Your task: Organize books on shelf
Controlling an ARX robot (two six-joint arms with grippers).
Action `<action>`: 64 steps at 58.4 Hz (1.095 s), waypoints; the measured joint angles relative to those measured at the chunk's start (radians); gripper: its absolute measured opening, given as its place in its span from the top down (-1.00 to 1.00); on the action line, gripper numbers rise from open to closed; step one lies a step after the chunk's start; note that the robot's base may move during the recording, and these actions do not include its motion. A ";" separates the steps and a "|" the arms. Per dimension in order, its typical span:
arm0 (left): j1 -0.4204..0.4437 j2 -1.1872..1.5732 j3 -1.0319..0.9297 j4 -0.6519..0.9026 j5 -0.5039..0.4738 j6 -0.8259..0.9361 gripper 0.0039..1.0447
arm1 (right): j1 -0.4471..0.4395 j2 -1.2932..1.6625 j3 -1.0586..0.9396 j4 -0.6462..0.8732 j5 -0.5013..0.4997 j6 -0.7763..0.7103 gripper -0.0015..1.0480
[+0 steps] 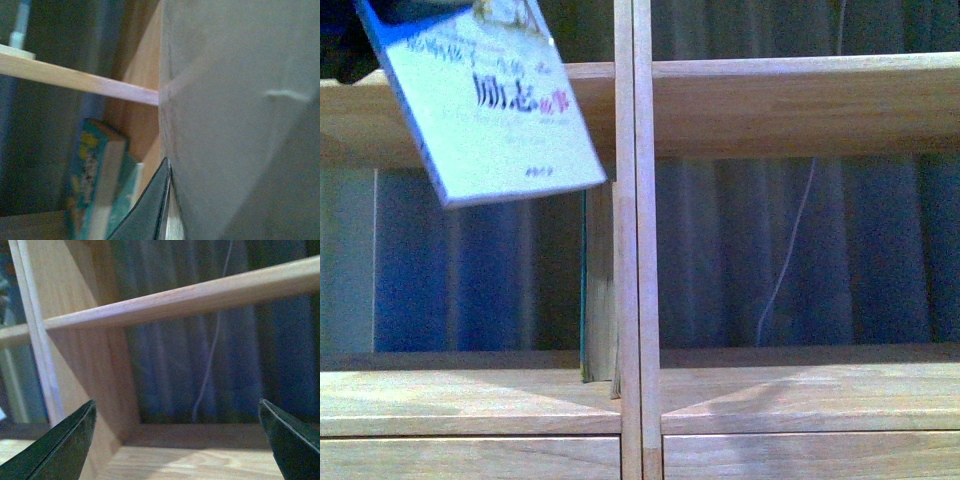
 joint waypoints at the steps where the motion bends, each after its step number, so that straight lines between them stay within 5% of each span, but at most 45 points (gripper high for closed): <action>1: 0.005 0.003 0.000 -0.005 -0.006 0.011 0.70 | -0.007 -0.004 -0.004 0.001 -0.003 -0.007 -0.86; 18: 0.105 0.143 0.047 -0.047 -0.116 0.221 0.70 | -0.125 -0.092 -0.101 -0.008 -0.095 -0.110 -0.86; 33: 0.106 0.365 0.237 -0.084 -0.137 0.335 0.70 | -0.164 -0.237 -0.186 -0.027 -0.177 -0.099 -0.86; 64: 0.080 0.756 0.612 -0.149 -0.188 0.509 0.70 | -0.169 -0.255 -0.191 -0.029 -0.179 -0.087 -0.86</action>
